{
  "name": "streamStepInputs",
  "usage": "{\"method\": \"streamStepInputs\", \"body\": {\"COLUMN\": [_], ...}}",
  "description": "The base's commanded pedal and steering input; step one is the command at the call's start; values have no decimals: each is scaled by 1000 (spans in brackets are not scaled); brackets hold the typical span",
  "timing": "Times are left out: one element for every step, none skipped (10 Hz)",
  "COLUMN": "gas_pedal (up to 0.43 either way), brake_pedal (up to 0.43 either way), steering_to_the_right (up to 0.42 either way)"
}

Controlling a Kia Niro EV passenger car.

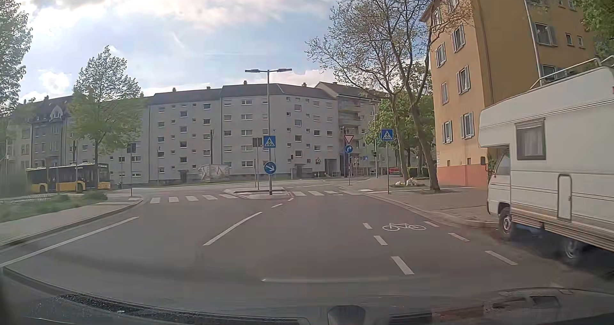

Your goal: Follow the waypoints while adhering to traffic rules and regulations

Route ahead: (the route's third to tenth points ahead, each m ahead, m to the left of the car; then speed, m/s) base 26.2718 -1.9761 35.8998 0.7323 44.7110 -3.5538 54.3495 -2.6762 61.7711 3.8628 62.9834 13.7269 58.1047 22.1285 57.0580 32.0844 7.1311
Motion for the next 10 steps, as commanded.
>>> {"method": "streamStepInputs", "body": {"gas_pedal": [0, 0, 0, 0, 0, 0, 0, 0, 0, 0], "brake_pedal": [0, 0, 0, 0, 0, 0, 0, 0, 0, 0], "steering_to_the_right": [14, 18, 21, 22, 24, 26, 29, 29, 29, 30]}}
